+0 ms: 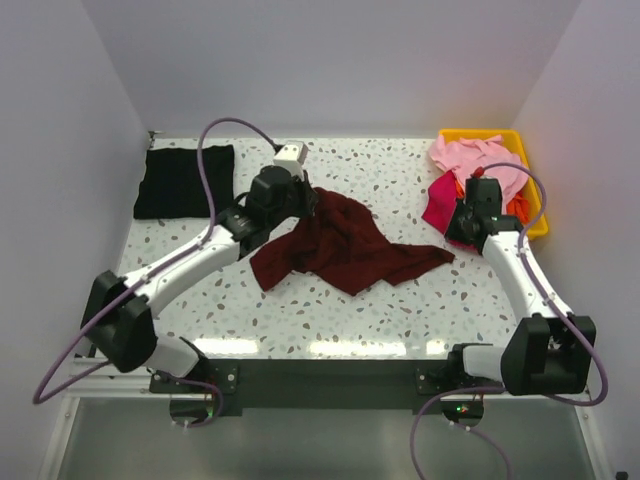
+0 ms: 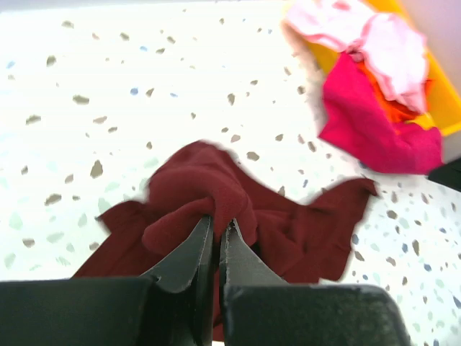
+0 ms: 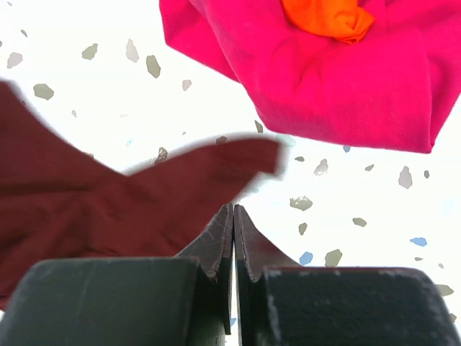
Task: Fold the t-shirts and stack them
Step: Flatten the tshirt out
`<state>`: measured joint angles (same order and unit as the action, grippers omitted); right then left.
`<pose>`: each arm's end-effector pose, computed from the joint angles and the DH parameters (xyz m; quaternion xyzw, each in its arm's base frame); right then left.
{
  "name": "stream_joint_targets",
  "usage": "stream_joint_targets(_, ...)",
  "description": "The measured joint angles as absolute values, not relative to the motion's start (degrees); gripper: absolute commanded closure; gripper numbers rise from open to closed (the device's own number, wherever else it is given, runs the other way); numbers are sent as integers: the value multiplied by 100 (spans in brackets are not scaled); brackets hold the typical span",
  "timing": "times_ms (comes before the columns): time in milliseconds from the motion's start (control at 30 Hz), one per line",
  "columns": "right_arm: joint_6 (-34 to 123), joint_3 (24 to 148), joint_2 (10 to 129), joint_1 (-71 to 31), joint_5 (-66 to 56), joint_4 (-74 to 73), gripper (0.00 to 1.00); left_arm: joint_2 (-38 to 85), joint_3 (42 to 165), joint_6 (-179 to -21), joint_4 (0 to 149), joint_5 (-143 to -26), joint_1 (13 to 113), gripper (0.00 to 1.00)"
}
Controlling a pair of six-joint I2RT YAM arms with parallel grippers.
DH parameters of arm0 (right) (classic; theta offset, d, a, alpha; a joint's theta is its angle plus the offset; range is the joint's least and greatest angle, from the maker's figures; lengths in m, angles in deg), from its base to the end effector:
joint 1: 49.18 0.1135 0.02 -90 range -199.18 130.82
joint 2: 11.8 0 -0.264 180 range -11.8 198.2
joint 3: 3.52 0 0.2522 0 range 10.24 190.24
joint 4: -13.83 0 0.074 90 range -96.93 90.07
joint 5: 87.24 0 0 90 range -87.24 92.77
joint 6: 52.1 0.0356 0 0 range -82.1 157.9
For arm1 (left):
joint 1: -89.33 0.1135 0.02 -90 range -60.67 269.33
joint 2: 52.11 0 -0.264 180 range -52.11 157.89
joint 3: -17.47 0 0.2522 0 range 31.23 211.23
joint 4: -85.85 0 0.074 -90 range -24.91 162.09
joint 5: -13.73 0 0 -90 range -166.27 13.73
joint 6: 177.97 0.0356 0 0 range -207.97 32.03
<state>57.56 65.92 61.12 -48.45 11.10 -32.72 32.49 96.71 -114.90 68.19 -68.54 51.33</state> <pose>0.2644 -0.0018 0.2668 0.1786 0.9204 -0.0069 0.3476 0.2763 -0.2098 0.3100 0.0432 0.8318 -0.2481 0.4947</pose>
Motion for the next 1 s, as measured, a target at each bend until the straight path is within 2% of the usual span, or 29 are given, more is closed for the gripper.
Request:
stream_joint_targets(100, 5740, 6601, 6049, -4845, 1053, -3358, 100, 2569, 9336, -11021, 7116, -7232, 5120, 100)
stream_joint_targets(200, 5729, 6605, 6009, -4845, 911, -3425, 100, 2401, 9214, -10669, 7339, -7724, 5007, 100)
stream_joint_targets(500, 5651, 6682, 5682, -4845, 798, -3672, 100, 3503, 9415, -10183, 7592, -8456, 3656, 100)
stream_joint_targets(567, 5627, 6682, 5653, -4845, 798, -3703, 100, 3837, 9500, -10151, 7595, -8557, 3273, 97)
stream_joint_targets(633, 5618, 6682, 5636, -4845, 796, -3736, 100, 4193, 9583, -10074, 7592, -8640, 2849, 63)
stream_joint_targets(667, 5609, 6682, 5636, -4845, 782, -3747, 100, 4353, 9612, -10054, 7592, -8655, 2675, 29)
stream_joint_targets(700, 5598, 6682, 5636, -4845, 769, -3762, 97, 4471, 9618, -10024, 7588, -8664, 2508, 17)
stream_joint_targets(767, 5579, 6680, 5636, -4845, 627, -3782, 89, 4567, 9594, -10074, 7520, -8605, 2305, 0)
stream_joint_targets(800, 5561, 6675, 5633, -4845, 538, -3777, 84, 4543, 9564, -10083, 7514, -8505, 2272, 0)
stream_joint_targets(1000, 5524, 6387, 5448, -4403, 33, -3688, 73, 3542, 8998, -10258, 7345, -7479, 2576, 0)
